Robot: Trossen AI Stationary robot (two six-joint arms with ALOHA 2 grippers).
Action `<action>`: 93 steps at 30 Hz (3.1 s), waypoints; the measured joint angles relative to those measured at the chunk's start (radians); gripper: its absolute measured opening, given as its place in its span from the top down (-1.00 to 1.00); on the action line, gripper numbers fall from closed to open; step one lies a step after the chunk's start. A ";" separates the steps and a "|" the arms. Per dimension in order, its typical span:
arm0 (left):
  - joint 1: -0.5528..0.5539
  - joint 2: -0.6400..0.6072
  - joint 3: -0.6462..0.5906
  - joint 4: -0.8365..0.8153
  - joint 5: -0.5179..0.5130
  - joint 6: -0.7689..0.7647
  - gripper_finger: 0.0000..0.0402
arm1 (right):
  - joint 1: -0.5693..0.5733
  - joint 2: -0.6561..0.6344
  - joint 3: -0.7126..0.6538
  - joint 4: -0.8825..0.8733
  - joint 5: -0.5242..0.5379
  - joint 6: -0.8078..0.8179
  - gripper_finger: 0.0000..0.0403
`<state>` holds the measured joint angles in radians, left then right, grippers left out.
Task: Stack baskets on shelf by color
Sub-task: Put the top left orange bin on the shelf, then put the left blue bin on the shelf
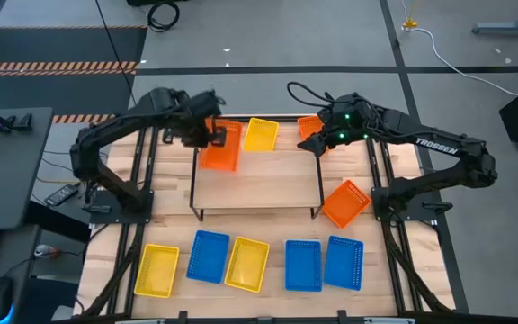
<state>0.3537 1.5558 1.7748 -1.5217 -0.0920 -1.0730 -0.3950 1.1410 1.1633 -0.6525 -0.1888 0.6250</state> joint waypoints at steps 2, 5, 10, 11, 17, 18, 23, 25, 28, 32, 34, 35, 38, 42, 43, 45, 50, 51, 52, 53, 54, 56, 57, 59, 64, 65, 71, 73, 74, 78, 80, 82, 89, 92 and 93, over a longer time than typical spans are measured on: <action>-0.030 0.001 0.000 -0.016 -0.017 -0.054 0.95 | 0.008 -0.009 0.000 0.000 0.000 0.000 -0.43; -0.066 0.006 0.000 -0.018 -0.019 -0.114 0.95 | 0.017 -0.021 0.000 0.000 -0.002 0.000 -0.43; -0.115 0.016 -0.003 -0.050 0.028 -0.171 0.95 | 0.023 -0.031 0.000 -0.001 -0.048 -0.027 -0.43; -0.124 0.016 -0.012 -0.045 0.036 -0.182 0.94 | 0.025 -0.031 0.000 -0.004 -0.059 -0.027 -0.43; -0.176 0.015 -0.101 -0.049 0.095 -0.260 0.91 | 0.035 -0.032 0.000 -0.061 -0.100 -0.035 -0.43; -0.185 0.015 -0.119 -0.045 0.098 -0.279 0.90 | 0.037 -0.032 0.000 -0.071 -0.102 -0.043 -0.43; -0.201 0.015 -0.166 -0.044 0.097 -0.356 0.85 | 0.052 -0.044 0.000 -0.121 -0.105 -0.069 -0.43; -0.199 0.015 -0.167 -0.041 0.094 -0.356 0.81 | 0.059 -0.047 0.000 -0.125 -0.104 -0.083 -0.43; -0.194 0.015 -0.167 -0.047 0.071 -0.357 0.71 | 0.060 -0.049 0.000 -0.127 -0.101 -0.097 -0.43; -0.186 0.015 -0.167 -0.049 0.060 -0.330 0.56 | 0.060 -0.049 0.000 -0.130 -0.098 -0.096 -0.43; -0.187 0.015 -0.167 -0.049 0.044 -0.307 0.49 | 0.060 -0.049 0.000 -0.130 -0.097 -0.095 -0.43; -0.187 0.015 -0.167 -0.049 0.033 -0.303 0.46 | 0.060 -0.049 0.000 -0.130 -0.097 -0.095 -0.43; -0.188 0.015 -0.167 -0.049 0.009 -0.302 0.39 | 0.060 -0.049 0.000 -0.130 -0.097 -0.080 -0.43; -0.186 0.015 -0.167 -0.049 -0.001 -0.278 0.36 | 0.060 -0.049 0.000 -0.130 -0.094 -0.079 -0.43; -0.186 0.015 -0.167 -0.049 0.000 -0.272 0.36 | 0.060 -0.049 0.000 -0.130 -0.094 -0.079 -0.43; -0.186 0.015 -0.158 -0.051 0.022 -0.269 0.37 | 0.060 -0.049 0.000 -0.130 -0.094 -0.078 -0.43; -0.220 0.004 -0.042 -0.050 0.014 -0.258 0.38 | 0.060 -0.049 0.000 -0.130 -0.094 -0.075 -0.43; -0.229 0.005 -0.010 -0.049 0.001 -0.258 0.38 | 0.060 -0.050 0.000 -0.130 -0.094 -0.076 -0.43; -0.242 0.006 0.027 -0.050 -0.010 -0.259 0.38 | 0.060 -0.051 0.000 -0.130 -0.094 -0.076 -0.43; -0.259 0.006 0.067 -0.048 -0.020 -0.259 0.38 | 0.060 -0.051 0.000 -0.131 -0.094 -0.077 -0.43; -0.279 0.006 0.102 -0.048 -0.027 -0.260 0.38 | 0.060 -0.053 0.000 -0.134 -0.095 -0.077 -0.43; -0.327 0.010 0.155 -0.049 -0.036 -0.272 0.38 | 0.060 -0.059 0.000 -0.144 -0.096 -0.082 -0.43; -0.358 0.012 0.170 -0.046 -0.039 -0.282 0.38 | 0.060 -0.063 0.000 -0.151 -0.096 -0.083 -0.43; -0.424 0.013 0.177 -0.042 -0.043 -0.320 0.39 | 0.060 -0.070 0.000 -0.173 -0.092 -0.086 -0.43; -0.588 0.040 0.164 -0.047 -0.049 -0.483 0.39 | 0.060 -0.087 0.000 -0.224 -0.082 -0.086 -0.43; -0.617 0.057 0.164 -0.044 -0.047 -0.511 0.39 | 0.060 -0.091 0.000 -0.228 -0.075 -0.086 -0.43; -0.739 0.146 0.162 0.013 -0.033 -0.631 0.38 | 0.064 -0.122 0.000 -0.249 -0.046 -0.043 -0.43; -0.760 0.175 0.162 0.036 -0.033 -0.649 0.38 | 0.077 -0.138 0.000 -0.268 -0.046 -0.007 -0.43; -0.767 0.188 0.162 0.044 -0.031 -0.650 0.37 | 0.086 -0.149 0.000 -0.278 -0.046 0.010 -0.43; -0.776 0.240 0.162 0.057 -0.027 -0.647 0.32 | 0.138 -0.192 0.000 -0.331 -0.036 0.078 -0.43; -0.775 0.268 0.162 0.063 -0.021 -0.636 0.28 | 0.166 -0.212 0.000 -0.366 -0.018 0.120 -0.43; -0.775 0.297 0.162 0.065 -0.012 -0.616 0.24 | 0.193 -0.232 0.000 -0.396 -0.006 0.181 -0.43; -0.791 0.411 0.162 0.072 0.032 -0.610 0.10 | 0.291 -0.280 0.000 -0.438 0.014 0.344 -0.43; -0.816 0.457 0.162 0.057 0.033 -0.609 0.08 | 0.328 -0.285 0.000 -0.439 0.016 0.386 -0.43; -0.827 0.471 0.162 0.045 0.038 -0.609 0.08 | 0.340 -0.286 0.000 -0.439 0.016 0.403 -0.43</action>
<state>-0.4737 2.0271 1.9369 -1.4764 -0.0537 -1.6821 -0.0546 0.8555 1.1629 -1.0916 -0.1732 1.0278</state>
